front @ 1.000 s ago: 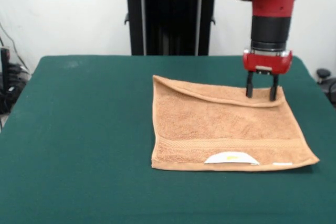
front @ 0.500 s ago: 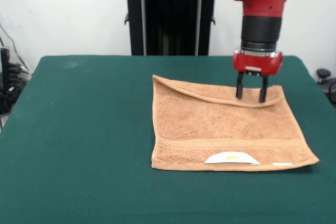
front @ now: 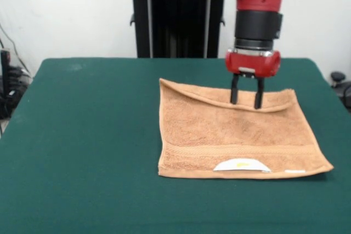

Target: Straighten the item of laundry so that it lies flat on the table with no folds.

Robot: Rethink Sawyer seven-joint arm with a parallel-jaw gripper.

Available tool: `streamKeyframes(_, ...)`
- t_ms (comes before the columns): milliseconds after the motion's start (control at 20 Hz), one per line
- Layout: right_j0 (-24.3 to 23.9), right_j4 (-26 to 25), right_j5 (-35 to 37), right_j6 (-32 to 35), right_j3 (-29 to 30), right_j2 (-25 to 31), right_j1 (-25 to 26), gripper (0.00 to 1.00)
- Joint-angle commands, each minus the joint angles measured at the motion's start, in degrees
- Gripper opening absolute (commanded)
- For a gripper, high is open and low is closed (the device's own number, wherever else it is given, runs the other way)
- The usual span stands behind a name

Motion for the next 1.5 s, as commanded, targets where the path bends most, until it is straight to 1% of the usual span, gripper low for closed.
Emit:
streamKeyframes(50,-4.1,0.8,7.5,-5.3,0.8,9.4,-1.1,1.00)
streamKeyframes(150,-5.5,0.3,8.3,-6.4,0.1,11.5,0.9,1.00)
streamKeyframes(300,-5.5,-0.4,7.8,-6.2,-0.7,11.8,3.4,1.00)
streamKeyframes(600,-5.8,-1.7,8.1,-7.3,-0.6,12.7,5.5,1.00)
streamKeyframes(800,-7.1,-2.4,8.3,-8.2,0.1,14.7,7.6,1.00)
streamKeyframes(950,-8.1,-2.5,8.8,-8.4,1.2,16.0,8.5,1.00)
streamKeyframes(1100,-6.5,-2.4,7.0,-6.6,1.3,14.5,9.3,1.00)
streamKeyframes(1250,-5.8,-2.3,6.6,-6.3,0.6,14.2,10.0,1.00)
streamKeyframes(1500,-7.0,-2.3,8.2,-7.6,-0.4,15.6,10.3,1.00)
